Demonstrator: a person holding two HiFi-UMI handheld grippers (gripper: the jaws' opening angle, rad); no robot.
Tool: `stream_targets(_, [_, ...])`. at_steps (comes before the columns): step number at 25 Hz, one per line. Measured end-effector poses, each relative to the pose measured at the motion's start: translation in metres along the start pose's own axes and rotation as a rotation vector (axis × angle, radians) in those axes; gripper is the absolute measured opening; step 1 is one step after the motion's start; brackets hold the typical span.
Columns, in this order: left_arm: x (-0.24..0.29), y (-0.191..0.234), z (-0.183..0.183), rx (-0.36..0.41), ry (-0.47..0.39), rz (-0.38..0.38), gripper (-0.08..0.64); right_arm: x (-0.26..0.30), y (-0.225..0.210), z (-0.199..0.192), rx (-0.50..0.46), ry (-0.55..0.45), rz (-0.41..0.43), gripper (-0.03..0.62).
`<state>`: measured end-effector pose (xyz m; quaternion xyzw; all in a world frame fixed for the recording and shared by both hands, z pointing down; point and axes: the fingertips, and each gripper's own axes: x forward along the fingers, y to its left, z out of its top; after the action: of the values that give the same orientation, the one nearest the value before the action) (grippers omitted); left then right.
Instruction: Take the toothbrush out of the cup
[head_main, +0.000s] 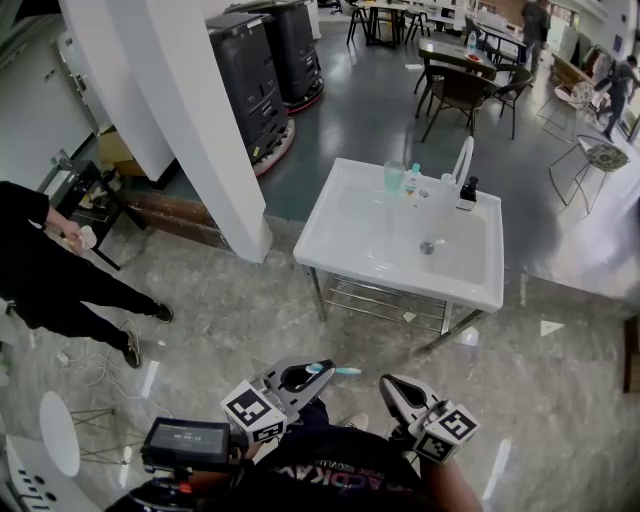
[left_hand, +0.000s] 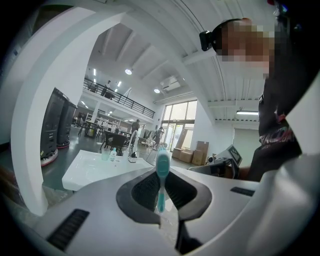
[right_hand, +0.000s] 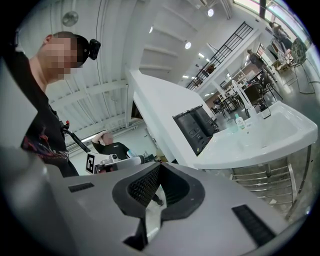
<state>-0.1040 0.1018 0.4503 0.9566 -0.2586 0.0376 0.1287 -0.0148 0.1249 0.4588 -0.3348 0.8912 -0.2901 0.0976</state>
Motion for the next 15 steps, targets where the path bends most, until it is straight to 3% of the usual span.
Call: stream_targets(15, [-0.0032, -0.0012, -0.0014, 0.012, 0.005, -0.004, 0.031, 0.0013, 0.0045, -0.0044, -0.028, 0.007, -0.011, 0.009])
